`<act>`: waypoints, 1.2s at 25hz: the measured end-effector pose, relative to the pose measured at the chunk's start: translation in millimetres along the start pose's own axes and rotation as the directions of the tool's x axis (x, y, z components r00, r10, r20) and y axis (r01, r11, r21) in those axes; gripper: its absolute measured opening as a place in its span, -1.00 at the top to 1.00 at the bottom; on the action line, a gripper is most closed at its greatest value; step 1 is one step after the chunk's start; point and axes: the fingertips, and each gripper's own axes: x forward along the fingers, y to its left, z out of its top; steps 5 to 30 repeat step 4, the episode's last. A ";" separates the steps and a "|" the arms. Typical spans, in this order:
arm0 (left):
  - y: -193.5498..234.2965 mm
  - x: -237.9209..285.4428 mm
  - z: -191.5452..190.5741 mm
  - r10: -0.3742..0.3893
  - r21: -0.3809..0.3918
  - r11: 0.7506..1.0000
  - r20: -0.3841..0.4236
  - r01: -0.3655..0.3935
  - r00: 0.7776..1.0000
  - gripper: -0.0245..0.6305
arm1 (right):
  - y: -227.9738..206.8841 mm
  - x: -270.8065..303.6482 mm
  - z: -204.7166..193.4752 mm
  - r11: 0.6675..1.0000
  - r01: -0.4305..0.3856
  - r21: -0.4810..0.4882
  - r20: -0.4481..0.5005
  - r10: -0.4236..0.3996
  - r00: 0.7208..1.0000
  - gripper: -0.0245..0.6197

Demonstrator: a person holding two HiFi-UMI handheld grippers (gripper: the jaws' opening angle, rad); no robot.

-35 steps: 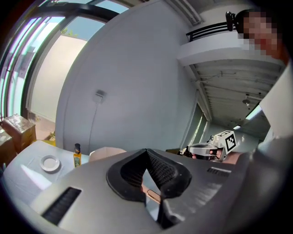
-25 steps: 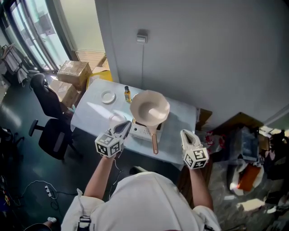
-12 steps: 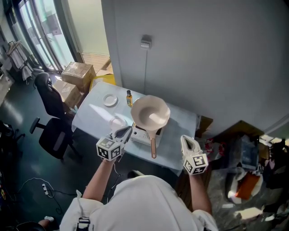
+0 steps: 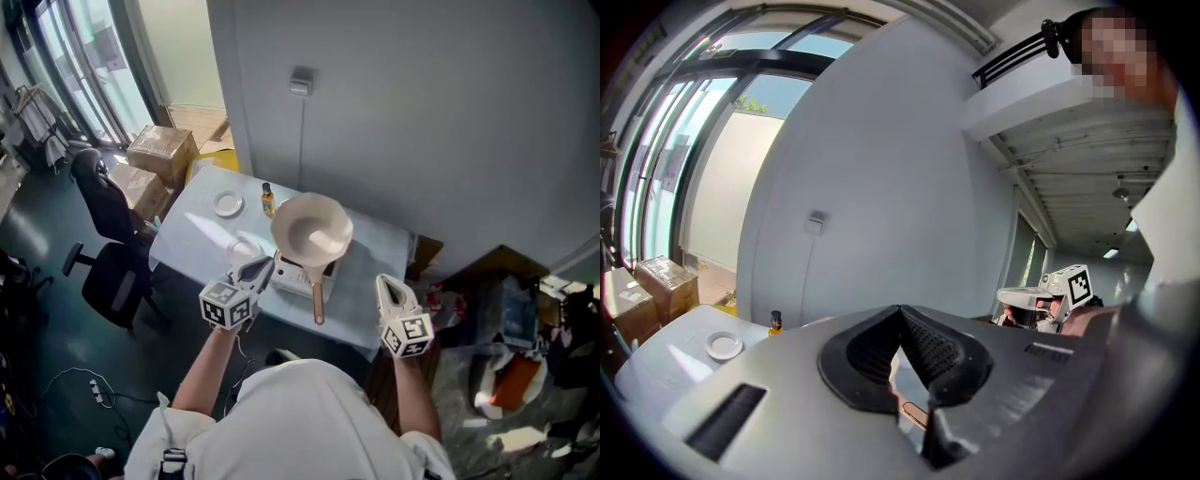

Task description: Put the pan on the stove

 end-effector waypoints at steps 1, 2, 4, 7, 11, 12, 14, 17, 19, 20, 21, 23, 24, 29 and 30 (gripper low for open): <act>-0.7 0.6 0.8 0.000 0.000 1.000 0.001 0.000 1.000 0.86 | -0.4 -0.1 0.8 1.000 0.001 0.002 0.000 -0.001 1.000 0.83; -1.5 1.3 1.5 -0.001 0.001 1.000 0.002 0.001 1.000 0.86 | -0.4 -0.2 1.6 1.000 0.001 0.005 0.000 -0.001 1.000 0.83; -3.0 2.5 3.1 -0.002 0.002 1.000 0.005 0.002 1.000 0.86 | 0.2 -0.6 2.4 1.000 0.001 0.012 -0.001 -0.001 1.000 0.82; -3.0 2.5 3.1 -0.002 0.002 1.000 0.005 0.002 1.000 0.86 | 0.2 -0.6 2.4 1.000 0.001 0.012 -0.001 -0.001 1.000 0.82; -3.0 2.5 3.1 -0.002 0.002 1.000 0.005 0.002 1.000 0.86 | 0.2 -0.6 2.4 1.000 0.001 0.012 -0.001 -0.001 1.000 0.82; -3.0 2.5 3.1 -0.002 0.002 1.000 0.005 0.002 1.000 0.86 | 0.2 -0.6 2.4 1.000 0.001 0.012 -0.001 -0.001 1.000 0.82; -3.0 2.5 3.1 -0.002 0.002 1.000 0.005 0.002 1.000 0.86 | 0.2 -0.6 2.4 1.000 0.001 0.012 -0.001 -0.001 1.000 0.82; -3.0 2.5 3.1 -0.002 0.002 1.000 0.005 0.002 1.000 0.86 | 0.2 -0.6 2.4 1.000 0.001 0.012 -0.001 -0.001 1.000 0.82; -3.0 2.5 3.1 -0.002 0.002 1.000 0.005 0.002 1.000 0.86 | 0.2 -0.6 2.4 1.000 0.001 0.012 -0.001 -0.001 1.000 0.82; -3.0 2.5 3.1 -0.002 0.002 1.000 0.005 0.002 1.000 0.86 | 0.2 -0.6 2.4 1.000 0.001 0.012 -0.001 -0.001 1.000 0.82; -3.0 2.5 3.1 -0.002 0.002 1.000 0.005 0.002 1.000 0.86 | 0.2 -0.6 2.4 1.000 0.001 0.012 -0.001 -0.001 1.000 0.82; -3.0 2.5 3.1 -0.002 0.002 1.000 0.005 0.002 1.000 0.86 | 0.2 -0.6 2.4 1.000 0.001 0.012 -0.001 -0.001 1.000 0.82; -3.0 2.5 3.1 -0.002 0.002 1.000 0.005 0.002 1.000 0.86 | 0.2 -0.6 2.4 1.000 0.001 0.012 -0.001 -0.001 1.000 0.82; -3.0 2.5 3.1 -0.002 0.002 1.000 0.005 0.002 1.000 0.86 | 0.2 -0.6 2.4 1.000 0.001 0.012 -0.001 -0.001 1.000 0.82; -3.0 2.5 3.1 -0.002 0.002 1.000 0.005 0.002 1.000 0.86 | 0.2 -0.6 2.4 1.000 0.001 0.012 -0.001 -0.001 1.000 0.82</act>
